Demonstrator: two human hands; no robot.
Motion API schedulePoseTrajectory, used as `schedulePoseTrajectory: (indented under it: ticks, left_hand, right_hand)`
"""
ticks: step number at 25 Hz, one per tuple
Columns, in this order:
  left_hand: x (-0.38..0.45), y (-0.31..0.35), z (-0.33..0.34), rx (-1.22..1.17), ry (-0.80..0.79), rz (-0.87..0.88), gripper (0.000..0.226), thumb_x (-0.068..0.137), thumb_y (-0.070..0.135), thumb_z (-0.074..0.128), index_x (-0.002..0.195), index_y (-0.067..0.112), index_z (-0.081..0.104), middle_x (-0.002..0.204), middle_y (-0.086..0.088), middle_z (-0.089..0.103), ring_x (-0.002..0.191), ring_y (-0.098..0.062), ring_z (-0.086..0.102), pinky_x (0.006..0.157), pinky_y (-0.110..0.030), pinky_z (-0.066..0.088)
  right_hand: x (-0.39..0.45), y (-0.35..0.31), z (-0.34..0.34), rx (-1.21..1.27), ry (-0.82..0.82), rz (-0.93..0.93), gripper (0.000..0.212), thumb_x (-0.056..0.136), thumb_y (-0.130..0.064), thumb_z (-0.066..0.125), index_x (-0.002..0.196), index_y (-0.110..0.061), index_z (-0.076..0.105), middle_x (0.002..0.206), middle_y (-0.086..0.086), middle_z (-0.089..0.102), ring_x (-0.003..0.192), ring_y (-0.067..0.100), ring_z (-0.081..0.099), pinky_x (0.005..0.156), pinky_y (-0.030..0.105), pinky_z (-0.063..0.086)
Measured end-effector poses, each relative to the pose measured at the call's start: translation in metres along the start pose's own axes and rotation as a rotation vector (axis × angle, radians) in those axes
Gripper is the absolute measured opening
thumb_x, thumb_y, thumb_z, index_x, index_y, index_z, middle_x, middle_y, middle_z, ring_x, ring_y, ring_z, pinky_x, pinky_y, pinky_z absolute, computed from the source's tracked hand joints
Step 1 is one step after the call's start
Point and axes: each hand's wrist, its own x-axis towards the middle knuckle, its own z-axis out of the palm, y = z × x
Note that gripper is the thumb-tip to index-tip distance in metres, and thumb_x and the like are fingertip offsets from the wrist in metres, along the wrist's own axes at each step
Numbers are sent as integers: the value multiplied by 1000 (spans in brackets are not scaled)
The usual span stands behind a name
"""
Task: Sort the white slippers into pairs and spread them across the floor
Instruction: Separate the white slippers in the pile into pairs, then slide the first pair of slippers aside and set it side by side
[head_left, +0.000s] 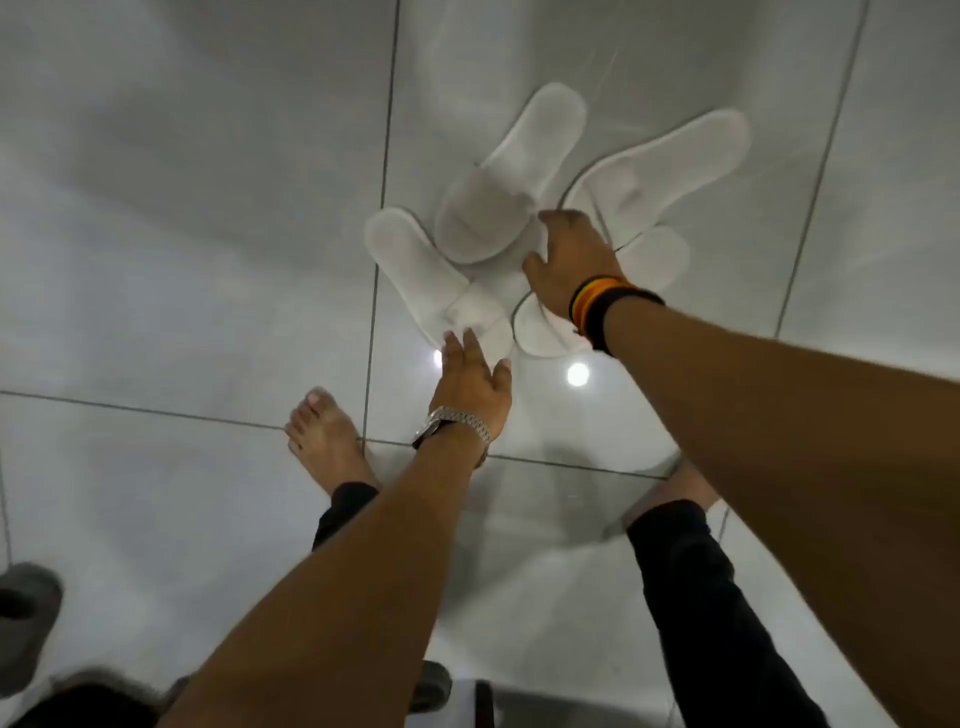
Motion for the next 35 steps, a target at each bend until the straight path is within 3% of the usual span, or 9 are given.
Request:
schedulePoseTrajectory:
  ticks: [2,4,9,13,18,22,26,30,35]
  left_hand:
    - [32,-12,17,-38,41,28,75,102,45,37,161,18,-1,168,-1,-18,155,-25,20,118,-45,37]
    - [63,-18,26,-52,67,59,77,101,43,40,160,16,-3,167,-2,-21,156,-24,15,119,-44,36]
    - [102,-27,27,-1,178,117,77,103,41,39,160,10,-2,167,-6,-21,156,-23,-10,128,-42,11]
    - [108,-42,3,0,143,200,74,102,42,39,161,15,4,169,-1,-14,157,-21,1,124,-45,26]
    - [121,-39,-74,269,138,246,68,102,43,39,160,17,14,167,-6,20,151,-24,27,113,-44,43]
    - [142,-24,-109,496,19,330,64,103,46,36,156,12,29,163,-9,26,151,-28,24,116,-50,38]
    - [155,-20,-114,402,25,216,69,103,50,34,158,11,24,168,-7,14,156,-25,11,125,-43,20]
    - [147,-13,-116,425,3,205,70,103,51,31,160,14,16,170,-7,5,156,-24,8,126,-42,17]
    - [93,-1,-55,458,55,362,66,104,41,35,159,10,17,168,-14,14,153,-31,21,124,-45,25]
  right_hand:
    - [39,-1,19,-7,7,-2,59,95,-29,47,149,-13,31,151,18,34,132,38,44,109,40,38]
    - [76,-7,33,-58,-57,4,64,97,-33,43,155,-20,17,162,14,14,142,36,31,113,40,31]
    - [115,-2,71,-194,-164,15,73,96,-49,41,155,-33,0,162,7,-22,150,32,-5,120,50,19]
    - [115,31,60,-233,-148,-55,63,95,-40,50,151,-34,21,164,0,-12,151,29,0,117,54,26]
    - [107,57,36,-335,-80,-175,41,93,-29,53,130,-13,53,162,1,14,148,26,16,109,52,39]
    - [92,52,48,-259,-162,-212,43,94,-27,52,135,-14,49,165,1,4,151,22,3,115,47,31]
    - [82,31,77,-218,-230,-250,47,93,-26,53,137,-14,45,165,1,1,152,24,0,115,47,32]
    - [75,22,73,-153,-136,-238,48,93,-26,50,138,-12,43,165,3,5,151,22,6,109,47,40]
    - [57,63,13,-219,19,-193,54,93,-25,51,143,-11,38,164,9,9,150,27,12,111,48,37]
